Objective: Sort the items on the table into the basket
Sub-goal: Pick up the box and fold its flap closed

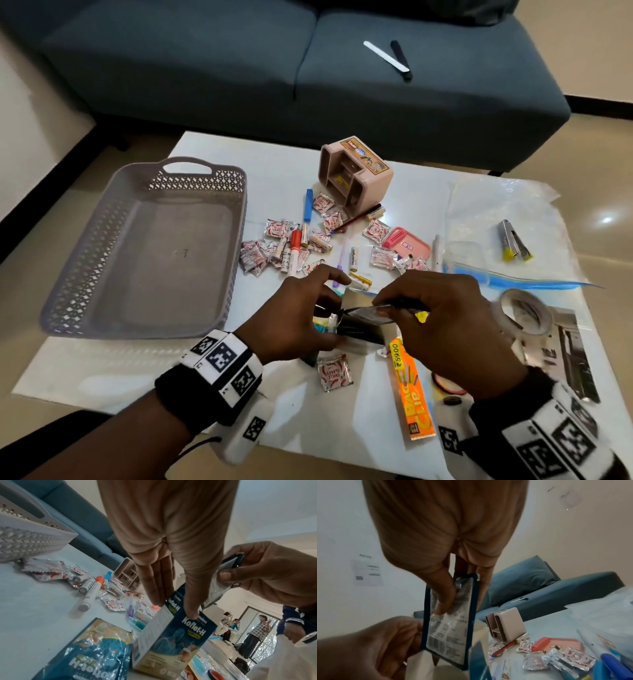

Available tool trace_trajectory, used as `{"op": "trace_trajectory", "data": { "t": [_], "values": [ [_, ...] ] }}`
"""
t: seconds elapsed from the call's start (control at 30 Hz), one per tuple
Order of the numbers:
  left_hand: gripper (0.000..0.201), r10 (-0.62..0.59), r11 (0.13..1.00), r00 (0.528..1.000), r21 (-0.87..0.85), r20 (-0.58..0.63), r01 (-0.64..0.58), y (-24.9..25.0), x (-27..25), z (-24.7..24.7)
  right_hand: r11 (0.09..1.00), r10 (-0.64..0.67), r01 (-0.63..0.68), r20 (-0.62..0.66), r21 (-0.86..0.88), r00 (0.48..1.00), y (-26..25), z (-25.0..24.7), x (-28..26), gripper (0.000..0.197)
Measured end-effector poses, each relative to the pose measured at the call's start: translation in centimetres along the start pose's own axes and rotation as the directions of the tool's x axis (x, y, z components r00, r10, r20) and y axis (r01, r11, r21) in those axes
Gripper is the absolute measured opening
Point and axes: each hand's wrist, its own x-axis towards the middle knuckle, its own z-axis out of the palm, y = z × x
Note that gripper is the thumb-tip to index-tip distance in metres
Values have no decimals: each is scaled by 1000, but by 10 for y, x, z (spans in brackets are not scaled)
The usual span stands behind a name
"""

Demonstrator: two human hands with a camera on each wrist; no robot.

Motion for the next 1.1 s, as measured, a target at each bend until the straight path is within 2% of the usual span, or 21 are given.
{"op": "trace_trajectory", "data": {
  "t": [0.1, 0.33, 0.43, 0.5, 0.57, 0.63, 0.73, 0.87, 0.97, 1.03, 1.1],
  "values": [
    [71, 10, 1000, 1000, -22, -19, -11, 3, 1, -1, 997, -23, 26, 49, -66, 999, 2, 5, 3, 28],
    [70, 19, 998, 999, -61, -40, -22, 9, 2, 2, 983, 14, 5, 103, -182, 995, 11, 12, 7, 23],
    [71, 41, 998, 999, -54, -30, -42, 10, 3, 3, 953, 80, -18, 195, -301, 977, 8, 30, 6, 17],
    [71, 51, 997, 998, -56, -30, -52, 11, 3, 3, 913, 167, -61, 234, -403, 958, 7, 37, 4, 16],
    [69, 53, 996, 998, -69, -37, -56, 11, 3, 3, 883, 186, -51, 248, -466, 951, 3, 37, 5, 20],
    [67, 55, 995, 997, -86, -50, -59, 10, 3, 4, 846, 201, 11, 337, -533, 920, -3, 37, 7, 25],
    [60, 85, 991, 995, -97, -56, -91, 8, 3, 6, 803, 278, 62, 465, -593, 841, -12, 36, 7, 42],
    [41, 157, 986, 987, -52, -28, -158, 9, 2, 5, 848, 331, 7, 539, -530, 774, -15, 40, -1, 43],
    [34, 202, 979, 979, 13, 13, -203, 6, 2, 2, 829, 379, -11, 546, -560, 747, -15, 44, -1, 49],
    [38, 257, 963, 966, 84, 11, -257, 5, 3, 0, 825, 359, -15, 503, -565, 786, -15, 48, -2, 50],
    [41, 321, 942, 946, 120, -51, -313, 7, 5, -3, 828, 272, 10, 418, -561, 867, -14, 50, -2, 49]
  ]
}}
